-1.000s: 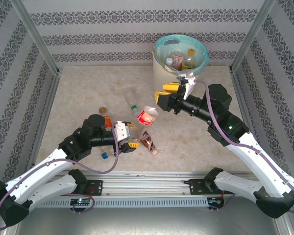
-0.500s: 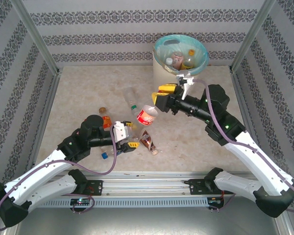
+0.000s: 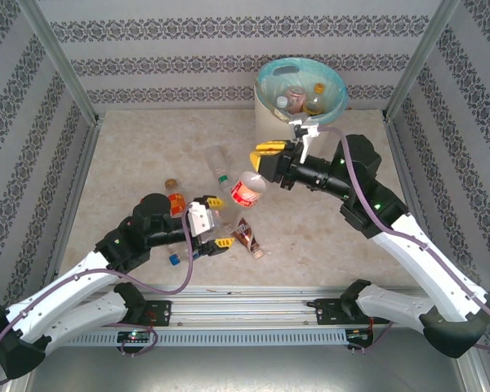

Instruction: Put the plastic bottles in the bin

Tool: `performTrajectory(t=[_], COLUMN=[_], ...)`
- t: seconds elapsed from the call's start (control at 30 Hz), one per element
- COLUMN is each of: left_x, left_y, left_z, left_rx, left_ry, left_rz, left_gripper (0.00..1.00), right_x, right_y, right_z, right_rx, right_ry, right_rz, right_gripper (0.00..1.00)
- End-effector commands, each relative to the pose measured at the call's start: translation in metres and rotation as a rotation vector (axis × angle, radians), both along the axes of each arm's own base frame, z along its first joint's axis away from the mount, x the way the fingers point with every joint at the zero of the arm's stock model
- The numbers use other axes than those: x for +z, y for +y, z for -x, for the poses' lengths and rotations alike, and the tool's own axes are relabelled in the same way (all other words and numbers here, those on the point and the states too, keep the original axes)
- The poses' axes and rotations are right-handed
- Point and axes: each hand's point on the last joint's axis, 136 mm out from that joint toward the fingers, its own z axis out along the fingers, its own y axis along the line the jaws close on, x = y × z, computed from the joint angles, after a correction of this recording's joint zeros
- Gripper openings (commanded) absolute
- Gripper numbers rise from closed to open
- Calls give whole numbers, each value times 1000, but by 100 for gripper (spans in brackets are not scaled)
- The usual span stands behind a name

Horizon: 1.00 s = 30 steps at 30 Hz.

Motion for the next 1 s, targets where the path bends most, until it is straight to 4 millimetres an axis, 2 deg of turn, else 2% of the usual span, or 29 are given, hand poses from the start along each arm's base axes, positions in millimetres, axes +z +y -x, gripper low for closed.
performTrajectory(t=[0.0,0.03,0.2,0.27,0.37,0.53,0.63,0.83,0.97], left_x=[18,22,35,36,34,29,24,25,23], left_y=[11,15,33,39,43,43,43,43,40], left_z=[-15,-19,-32,-36,-41,-44,-44,-44,-40], left_rx=[117,149,273,313,345,350,345,347,323], left_ry=[-79,-104,-213,-239,-258,-259,-256,-251,-234], left_rz=[58,70,111,106,78,47,24,21,34], left_gripper=[95,100,100,100,100,100,100,100,100], right_x=[55,64,113,123,126,112,96,58,33], right_y=[-30,-37,-73,-84,-101,-130,-132,-133,-139], right_z=[-10,-16,-62,-88,-135,-215,-254,-314,-338], right_rx=[-179,-238,-582,-699,-811,-940,-941,-941,-940], right_ry=[-188,-220,-438,-509,-509,-443,-425,-421,-401], right_rz=[7,23,130,189,255,316,349,448,518], right_gripper=[0,0,0,0,0,0,0,0,0])
